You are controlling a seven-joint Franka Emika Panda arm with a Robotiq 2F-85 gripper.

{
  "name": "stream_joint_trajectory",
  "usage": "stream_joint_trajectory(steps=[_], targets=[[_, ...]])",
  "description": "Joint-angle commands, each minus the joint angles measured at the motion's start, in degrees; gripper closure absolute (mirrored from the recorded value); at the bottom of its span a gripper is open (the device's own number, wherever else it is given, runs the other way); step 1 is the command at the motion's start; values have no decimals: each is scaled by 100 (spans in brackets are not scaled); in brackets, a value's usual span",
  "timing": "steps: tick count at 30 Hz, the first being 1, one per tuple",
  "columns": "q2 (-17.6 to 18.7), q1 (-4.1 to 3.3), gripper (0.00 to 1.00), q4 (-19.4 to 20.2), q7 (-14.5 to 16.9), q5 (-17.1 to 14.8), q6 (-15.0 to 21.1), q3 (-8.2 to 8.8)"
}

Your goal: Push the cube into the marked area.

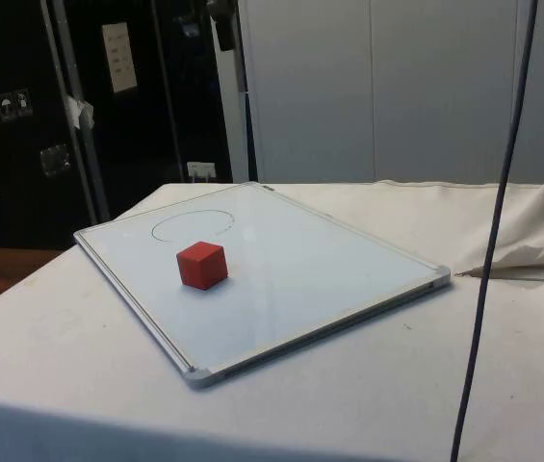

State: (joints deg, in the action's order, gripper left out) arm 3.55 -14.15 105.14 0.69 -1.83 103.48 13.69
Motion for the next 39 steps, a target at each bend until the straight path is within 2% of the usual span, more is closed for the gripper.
stream_joint_trajectory(steps=[1, 6, 8, 9, 11, 18, 19, 20, 27, 28, 29, 30, 36, 37, 39], targets=[[6, 0, 0, 11, -23, 0, 6, -17], [63, -29, 0, 178, -223, -52, 246, -160], [57, 0, 0, 178, -206, -23, 195, -183], [86, -23, 0, 235, -281, -57, 309, -218], [115, -11, 6, 286, -338, -63, 372, -281], [149, -6, 44, 321, -390, -80, 413, -338], [155, -6, 53, 298, -378, -40, 361, -338], [155, -6, 53, 321, -395, -80, 413, -344], [172, -11, 87, 327, -418, -92, 430, -361], [246, -40, 99, 350, -476, -115, 504, -407], [183, -6, 100, 315, -401, -74, 367, -372], [275, -40, 100, 361, -498, -126, 539, -435], [504, -34, 100, 441, -693, -166, 808, -693], [493, -11, 100, 401, -653, -126, 722, -676], [584, -34, 100, 458, -756, -178, 888, -768]])
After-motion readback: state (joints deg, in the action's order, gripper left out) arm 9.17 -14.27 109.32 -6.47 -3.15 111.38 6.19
